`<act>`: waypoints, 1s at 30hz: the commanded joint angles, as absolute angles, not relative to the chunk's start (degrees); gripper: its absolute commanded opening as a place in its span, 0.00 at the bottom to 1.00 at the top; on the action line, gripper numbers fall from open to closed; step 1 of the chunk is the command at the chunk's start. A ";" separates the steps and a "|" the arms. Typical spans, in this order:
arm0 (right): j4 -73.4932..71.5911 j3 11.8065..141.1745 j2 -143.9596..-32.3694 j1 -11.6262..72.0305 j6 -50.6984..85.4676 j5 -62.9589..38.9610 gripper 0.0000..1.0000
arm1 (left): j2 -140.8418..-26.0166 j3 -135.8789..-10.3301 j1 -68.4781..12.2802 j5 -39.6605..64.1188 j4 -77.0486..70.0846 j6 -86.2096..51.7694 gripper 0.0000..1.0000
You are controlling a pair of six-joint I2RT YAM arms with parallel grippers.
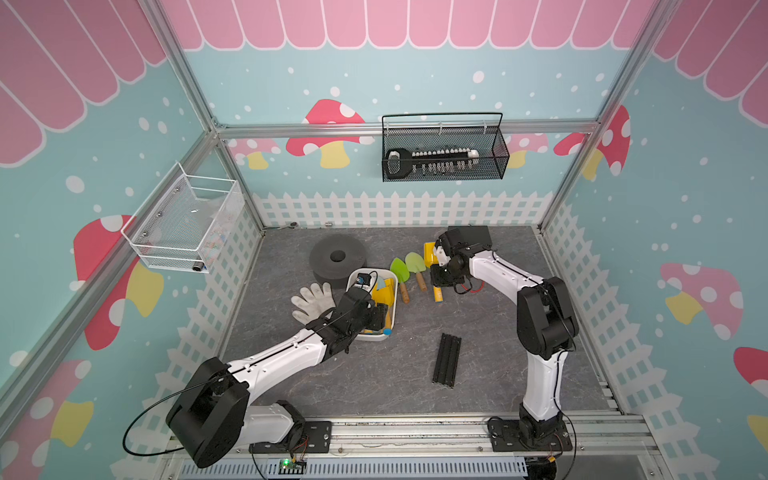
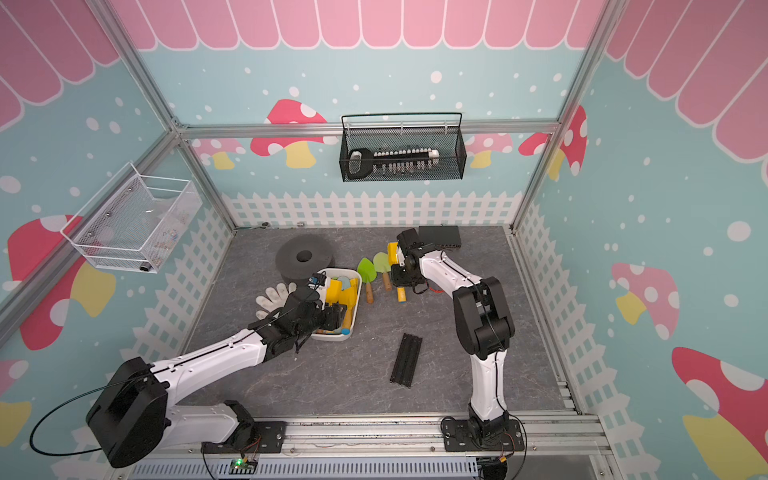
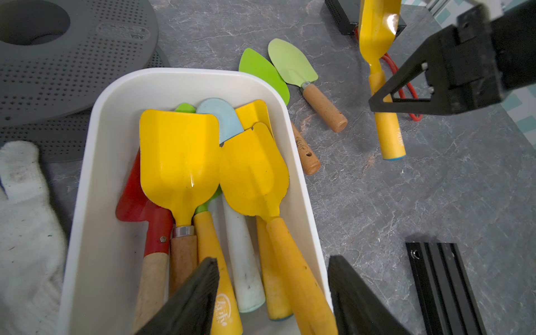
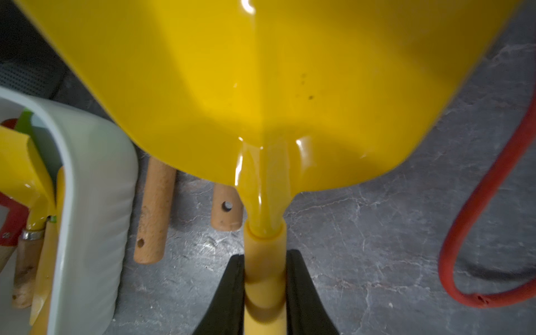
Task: Take the shovel out of the storage box
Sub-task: Place the shovel at the center of the board.
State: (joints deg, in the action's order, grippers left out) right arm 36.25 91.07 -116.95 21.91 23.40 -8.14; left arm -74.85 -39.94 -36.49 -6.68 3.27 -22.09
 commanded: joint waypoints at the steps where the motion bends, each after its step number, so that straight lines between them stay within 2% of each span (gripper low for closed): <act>1: 37.81 93.95 -119.61 20.82 24.02 -10.23 0.20 | -74.72 -41.66 -36.24 -7.38 4.44 -21.20 0.64; 14: 37.45 101.63 -128.70 19.26 27.36 -8.82 0.20 | -75.01 -41.66 -36.22 -7.47 4.48 -21.03 0.64; 26: 35.15 103.50 -132.26 18.20 30.40 -9.46 0.23 | -74.80 -41.57 -36.24 -7.91 4.66 -20.78 0.64; 30: 35.14 104.15 -133.00 18.19 30.86 -10.68 0.28 | -75.05 -41.66 -36.23 -7.73 4.66 -20.84 0.64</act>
